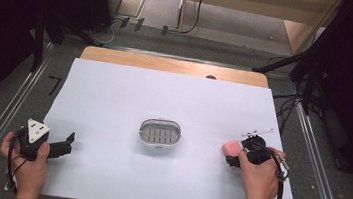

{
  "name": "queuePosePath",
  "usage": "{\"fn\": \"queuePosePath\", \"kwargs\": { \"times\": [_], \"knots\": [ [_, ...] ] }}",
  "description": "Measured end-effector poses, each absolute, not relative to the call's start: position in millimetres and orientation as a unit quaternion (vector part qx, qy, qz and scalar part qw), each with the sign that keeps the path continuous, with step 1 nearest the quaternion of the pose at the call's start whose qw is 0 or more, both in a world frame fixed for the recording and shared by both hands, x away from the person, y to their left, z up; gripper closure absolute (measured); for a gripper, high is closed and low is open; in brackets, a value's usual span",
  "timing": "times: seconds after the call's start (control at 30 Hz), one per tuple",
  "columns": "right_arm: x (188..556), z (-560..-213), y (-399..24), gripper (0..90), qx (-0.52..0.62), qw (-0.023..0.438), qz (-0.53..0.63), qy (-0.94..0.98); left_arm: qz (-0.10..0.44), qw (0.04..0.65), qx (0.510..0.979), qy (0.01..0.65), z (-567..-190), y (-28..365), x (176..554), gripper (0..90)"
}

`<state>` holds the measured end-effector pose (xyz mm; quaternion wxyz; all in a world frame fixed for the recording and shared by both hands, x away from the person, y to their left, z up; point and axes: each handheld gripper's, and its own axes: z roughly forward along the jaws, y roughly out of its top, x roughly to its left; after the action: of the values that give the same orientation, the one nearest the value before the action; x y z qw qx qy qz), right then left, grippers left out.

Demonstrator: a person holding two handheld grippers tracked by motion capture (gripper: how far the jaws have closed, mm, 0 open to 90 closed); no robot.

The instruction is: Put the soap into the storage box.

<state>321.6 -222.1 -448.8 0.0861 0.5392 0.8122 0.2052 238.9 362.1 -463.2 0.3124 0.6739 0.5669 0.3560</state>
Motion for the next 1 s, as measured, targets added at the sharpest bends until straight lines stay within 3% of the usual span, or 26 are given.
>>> {"fn": "queuePosePath", "kwargs": {
  "times": [0.47,0.5,0.53,0.57,0.67,1.0],
  "knots": [
    [330,-450,-219,19.9,0.535,0.074,0.194,0.819,0.357,0.311,0.675,0.566,-463,361,239,0.0],
    [331,-451,-218,27.1,0.53,0.071,0.196,0.822,0.357,0.311,0.675,0.566,-464,361,239,0.0],
    [331,-451,-218,27.1,0.53,0.071,0.196,0.822,0.358,0.31,0.675,0.565,-463,361,239,0.0],
    [332,-452,-217,32.9,0.528,0.06,0.199,0.823,0.359,0.309,0.676,0.564,-463,361,239,0.0],
    [333,-453,-217,37.2,0.528,0.058,0.193,0.825,0.359,0.309,0.677,0.564,-464,361,239,0.0],
    [334,-454,-216,38.1,0.524,0.057,0.191,0.828,0.359,0.309,0.678,0.563,-464,361,239,0.0]
  ]
}}
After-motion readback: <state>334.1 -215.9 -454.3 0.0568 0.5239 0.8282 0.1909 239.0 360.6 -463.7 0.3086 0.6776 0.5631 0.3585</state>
